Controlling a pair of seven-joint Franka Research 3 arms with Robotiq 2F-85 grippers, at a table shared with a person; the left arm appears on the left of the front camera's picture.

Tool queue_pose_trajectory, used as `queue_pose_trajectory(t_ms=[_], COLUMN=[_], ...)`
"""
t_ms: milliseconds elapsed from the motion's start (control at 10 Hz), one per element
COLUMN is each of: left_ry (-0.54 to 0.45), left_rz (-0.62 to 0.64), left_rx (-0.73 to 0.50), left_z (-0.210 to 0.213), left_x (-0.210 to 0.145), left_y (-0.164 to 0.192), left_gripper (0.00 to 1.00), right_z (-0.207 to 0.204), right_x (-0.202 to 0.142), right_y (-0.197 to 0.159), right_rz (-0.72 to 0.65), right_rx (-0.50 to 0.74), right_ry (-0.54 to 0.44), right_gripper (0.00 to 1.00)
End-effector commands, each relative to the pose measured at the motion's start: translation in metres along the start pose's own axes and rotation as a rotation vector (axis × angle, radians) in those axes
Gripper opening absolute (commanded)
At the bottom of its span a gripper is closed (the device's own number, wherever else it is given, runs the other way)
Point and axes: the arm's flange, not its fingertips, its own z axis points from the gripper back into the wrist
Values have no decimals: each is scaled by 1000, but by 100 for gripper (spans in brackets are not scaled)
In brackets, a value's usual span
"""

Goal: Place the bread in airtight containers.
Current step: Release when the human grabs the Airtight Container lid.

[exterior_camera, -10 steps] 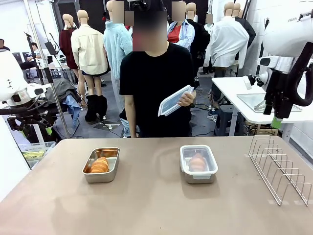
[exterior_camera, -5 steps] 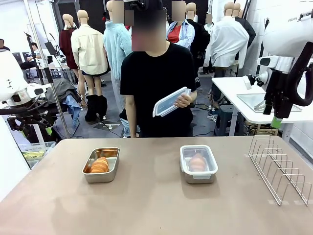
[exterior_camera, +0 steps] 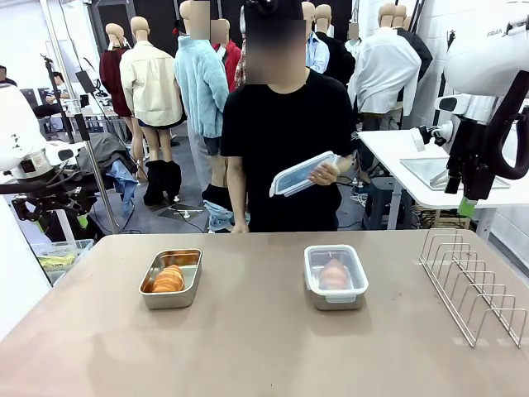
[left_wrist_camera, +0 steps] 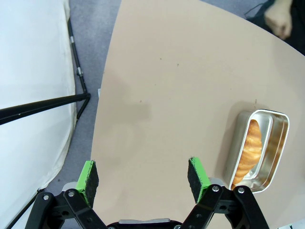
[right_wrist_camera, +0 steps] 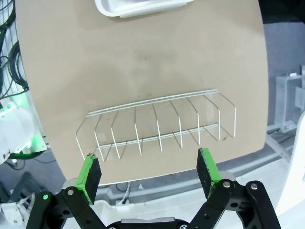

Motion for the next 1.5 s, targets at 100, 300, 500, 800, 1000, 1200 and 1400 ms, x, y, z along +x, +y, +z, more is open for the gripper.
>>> queue_pose_trajectory(t_ms=[100,300,500,800,1000,1200,1400], left_ry=[3,3,3,3,3,3,3], left_rz=[8,8,8,8,8,8,8], left_rx=[1,1,1,1,1,1,1], left_z=[2,2,2,2,2,2,2], left_x=[-1,-1,-1,-1,-1,-1,-1], left_y=[1,1,1,1,1,1,1], left_gripper=[97,97,97,97,97,97,97], right_z=[2,2,2,2,2,2,2], right_x=[1,1,1,1,1,1,1], right_y=[-2,-2,-2,-2,-2,-2,-2], right_rz=[-3,-3,-3,-3,-3,-3,-3], right_rx=[-4,-4,-4,-4,-4,-4,-4], right_ry=[16,16,16,16,16,16,16], right_gripper=[100,100,100,100,100,100,100])
